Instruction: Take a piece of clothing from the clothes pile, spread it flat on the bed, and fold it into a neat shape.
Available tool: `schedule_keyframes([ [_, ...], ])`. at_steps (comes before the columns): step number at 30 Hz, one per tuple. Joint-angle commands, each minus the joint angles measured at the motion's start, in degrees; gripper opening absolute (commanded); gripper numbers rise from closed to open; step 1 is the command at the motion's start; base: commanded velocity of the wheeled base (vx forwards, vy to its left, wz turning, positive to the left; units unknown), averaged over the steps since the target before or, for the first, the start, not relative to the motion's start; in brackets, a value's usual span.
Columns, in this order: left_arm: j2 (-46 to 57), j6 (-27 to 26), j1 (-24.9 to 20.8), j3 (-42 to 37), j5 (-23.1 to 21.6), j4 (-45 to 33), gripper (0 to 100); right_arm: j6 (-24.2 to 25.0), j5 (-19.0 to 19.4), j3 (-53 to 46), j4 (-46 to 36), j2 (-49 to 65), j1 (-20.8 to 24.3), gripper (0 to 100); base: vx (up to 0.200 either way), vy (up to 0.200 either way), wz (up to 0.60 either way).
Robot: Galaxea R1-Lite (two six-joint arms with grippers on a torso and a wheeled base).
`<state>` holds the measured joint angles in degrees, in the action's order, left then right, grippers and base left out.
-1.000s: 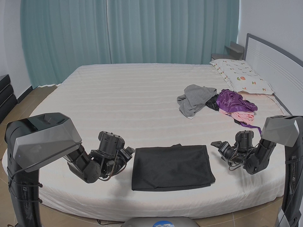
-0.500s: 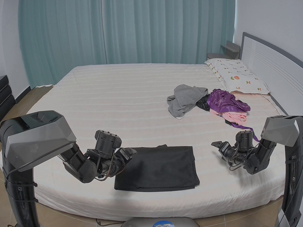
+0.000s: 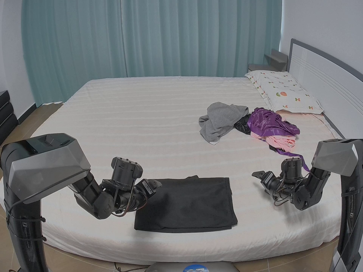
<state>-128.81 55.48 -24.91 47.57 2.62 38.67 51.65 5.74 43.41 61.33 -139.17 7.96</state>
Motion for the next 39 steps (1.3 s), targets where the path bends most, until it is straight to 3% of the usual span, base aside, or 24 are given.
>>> schedule_keyframes([
  [1, -1.9, -1.6, 0.3, 0.0, 0.1, 0.2, 100, -0.2, 0.0, 0.0, 0.1, -0.2, 0.2, 100, 0.0, 0.0, 0.0],
  [24, -7.0, -8.4, 0.7, 0.3, 4.1, 2.7, 100, -0.6, 0.0, 0.0, 0.1, -0.3, 0.4, 100, 0.0, 0.0, 0.0],
  [27, -8.2, -8.5, 0.3, 0.9, 6.0, 3.1, 100, -0.6, 0.0, 0.0, 0.1, -0.3, 0.4, 100, 0.0, 0.0, 0.0],
  [37, -8.7, -8.4, 0.1, 0.7, 6.0, 6.6, 100, -0.6, 0.0, 0.0, 0.1, -0.3, 0.4, 100, 0.0, 0.0, 0.0],
  [38, -8.7, -8.4, 0.1, 0.7, 6.0, 6.6, 0, -0.6, 0.0, -0.1, 0.0, -0.3, 0.4, 100, 0.0, 0.0, 0.0],
  [39, -8.7, -8.3, 0.1, 0.8, 6.0, 6.6, 0, -0.6, 0.0, -0.1, 0.0, -0.3, 0.4, 100, 0.0, 0.0, 0.0],
])
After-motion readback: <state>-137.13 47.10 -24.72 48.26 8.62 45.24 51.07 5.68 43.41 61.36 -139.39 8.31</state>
